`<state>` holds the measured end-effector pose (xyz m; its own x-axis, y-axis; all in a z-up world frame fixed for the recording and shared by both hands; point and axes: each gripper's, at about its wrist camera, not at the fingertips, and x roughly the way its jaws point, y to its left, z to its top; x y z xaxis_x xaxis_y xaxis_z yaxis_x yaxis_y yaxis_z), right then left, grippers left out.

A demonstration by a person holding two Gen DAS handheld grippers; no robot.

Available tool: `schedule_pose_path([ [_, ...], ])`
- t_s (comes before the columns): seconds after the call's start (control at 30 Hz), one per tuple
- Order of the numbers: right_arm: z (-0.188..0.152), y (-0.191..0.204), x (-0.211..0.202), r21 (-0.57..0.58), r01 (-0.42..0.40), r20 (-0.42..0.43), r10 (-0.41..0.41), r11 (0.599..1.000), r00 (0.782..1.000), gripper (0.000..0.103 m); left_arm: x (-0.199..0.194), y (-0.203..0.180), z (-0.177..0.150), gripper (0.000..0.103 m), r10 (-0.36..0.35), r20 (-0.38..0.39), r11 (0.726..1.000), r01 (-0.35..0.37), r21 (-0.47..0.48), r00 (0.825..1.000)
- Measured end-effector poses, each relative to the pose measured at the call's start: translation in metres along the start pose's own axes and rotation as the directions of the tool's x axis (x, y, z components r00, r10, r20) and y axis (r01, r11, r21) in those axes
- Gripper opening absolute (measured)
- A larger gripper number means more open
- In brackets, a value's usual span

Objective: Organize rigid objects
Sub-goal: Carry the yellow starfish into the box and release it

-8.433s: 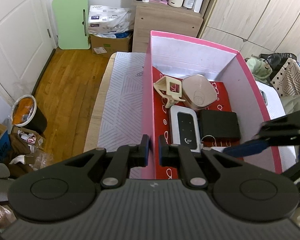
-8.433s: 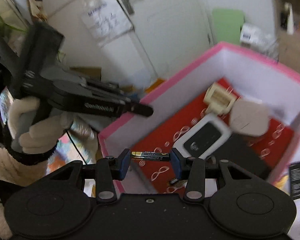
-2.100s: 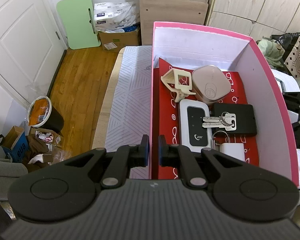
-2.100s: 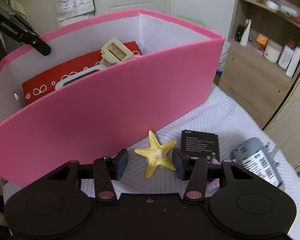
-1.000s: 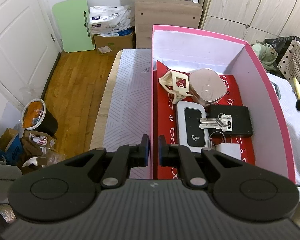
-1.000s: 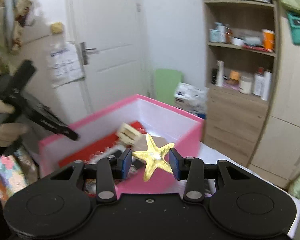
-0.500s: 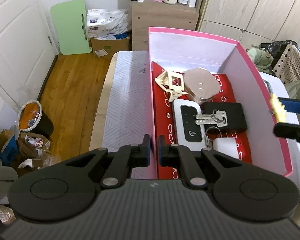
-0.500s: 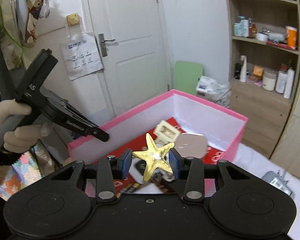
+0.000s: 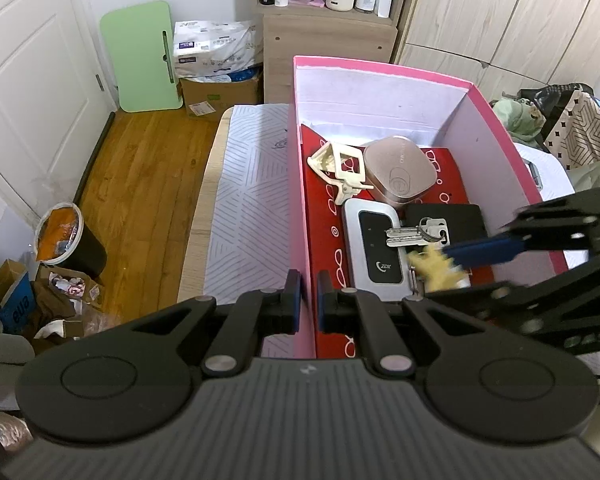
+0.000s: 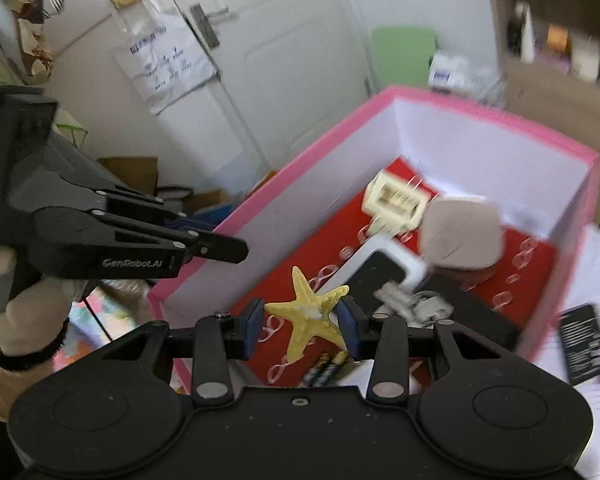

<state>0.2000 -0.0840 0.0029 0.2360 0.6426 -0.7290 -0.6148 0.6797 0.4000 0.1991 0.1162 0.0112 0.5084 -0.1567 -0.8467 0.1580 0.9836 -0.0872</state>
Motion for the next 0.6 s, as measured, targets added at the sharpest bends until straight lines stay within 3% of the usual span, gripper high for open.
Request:
schedule_pose_path([
  [0.13, 0.004, 0.002, 0.012, 0.033, -0.031, -0.031, 0.032, 0.999, 0.999, 0.046, 0.000, 0.001, 0.000, 0.007, -0.001, -0.001, 1.000, 0.001, -0.003, 1.000],
  [0.3, 0.003, -0.013, -0.007, 0.117, -0.100, 0.036, 0.097, 0.988, 0.995, 0.047, 0.001, 0.001, 0.000, 0.007, 0.000, -0.003, 1.000, 0.000, -0.004, 1.000],
  [0.5, -0.019, -0.028, -0.068, 0.129, -0.056, 0.189, 0.031, 0.990, 0.981, 0.049, 0.001, 0.001, 0.001, 0.007, -0.002, -0.006, 1.000, 0.002, -0.010, 1.000],
  [0.6, -0.042, -0.042, -0.098, 0.160, 0.056, 0.243, -0.094, 0.986, 0.966, 0.050, 0.001, 0.001, 0.001, 0.007, -0.001, -0.007, 1.000, 0.001, -0.010, 1.000],
])
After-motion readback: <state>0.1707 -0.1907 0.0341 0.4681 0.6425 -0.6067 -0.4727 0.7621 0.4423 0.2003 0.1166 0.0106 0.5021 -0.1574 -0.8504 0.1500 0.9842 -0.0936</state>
